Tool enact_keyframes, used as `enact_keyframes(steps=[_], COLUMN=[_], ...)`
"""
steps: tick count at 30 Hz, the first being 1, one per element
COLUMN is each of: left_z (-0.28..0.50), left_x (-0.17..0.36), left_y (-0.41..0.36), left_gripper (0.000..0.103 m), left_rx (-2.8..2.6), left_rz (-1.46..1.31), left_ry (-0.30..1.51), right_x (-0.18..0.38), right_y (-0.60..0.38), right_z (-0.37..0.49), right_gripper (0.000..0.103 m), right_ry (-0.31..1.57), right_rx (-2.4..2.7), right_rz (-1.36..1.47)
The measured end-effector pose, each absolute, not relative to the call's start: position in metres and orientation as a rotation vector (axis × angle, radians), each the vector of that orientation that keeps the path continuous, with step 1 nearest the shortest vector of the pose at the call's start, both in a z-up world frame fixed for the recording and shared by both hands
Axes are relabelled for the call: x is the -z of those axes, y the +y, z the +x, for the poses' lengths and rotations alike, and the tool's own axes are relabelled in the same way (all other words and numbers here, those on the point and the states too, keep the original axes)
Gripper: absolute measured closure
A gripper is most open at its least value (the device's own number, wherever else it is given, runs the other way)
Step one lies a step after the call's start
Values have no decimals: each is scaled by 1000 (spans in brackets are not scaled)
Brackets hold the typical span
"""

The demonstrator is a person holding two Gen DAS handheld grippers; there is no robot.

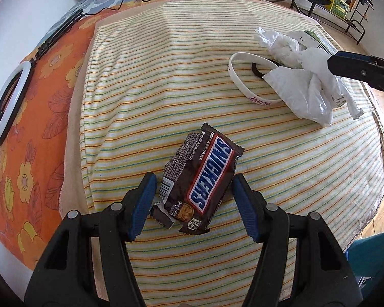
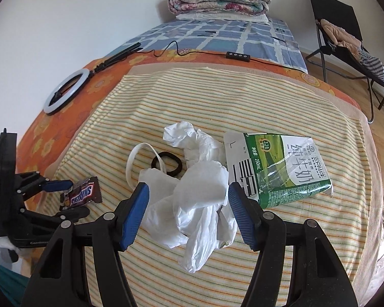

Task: Collect trash
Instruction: 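Grasp the Snickers wrapper with the left tool while the right tool grasps the white bag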

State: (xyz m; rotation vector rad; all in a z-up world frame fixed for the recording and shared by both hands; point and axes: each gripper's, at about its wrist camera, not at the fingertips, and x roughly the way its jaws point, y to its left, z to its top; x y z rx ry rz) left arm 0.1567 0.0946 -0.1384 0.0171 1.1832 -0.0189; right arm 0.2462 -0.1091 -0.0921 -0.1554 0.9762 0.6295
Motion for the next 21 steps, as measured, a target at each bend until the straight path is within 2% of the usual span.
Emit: enact_keyframes(steps=[2,3,4,6,8,11,15,17,18,19,21], left_z=[158,158,159,161,161,160,158,158,158,157,155], left_x=[138,137,137,138,138,137,136,136,135,135,134], left_y=[95,94,94,94,93,94,96,96,97,97,96], left_gripper=[41,45,53,59,70,80,88,89,89,90,91], left_rx=[23,27,29,30,33,30,26,26,27,27,24], left_rz=[13,11,10,14,18,10,-2,-5,-6,-6,-4], left_ry=[1176,1175,1177,1177,1174,1170,1164,1161,1159,1156,1151], right_x=[95,97,99,101,104,109,112,110,110,109,108], right_y=[-106,-105,-104,-102,-101,-100,-102,-106,-108,-109,-112], right_z=[249,250,252,254,256,259,259,260,260,260,260], right_gripper=[39,39,39,39,39,39,40,52,66,70,74], right_ry=[979,982,985,990,996,1014,1015,1019,1023,1026,1028], right_rx=[-624,-621,-618,-612,-605,-608,-600,-603,-606,-614,-626], right_rz=[-166,-166,-165,-166,-168,-164,-171,-148,-141,-130,-114])
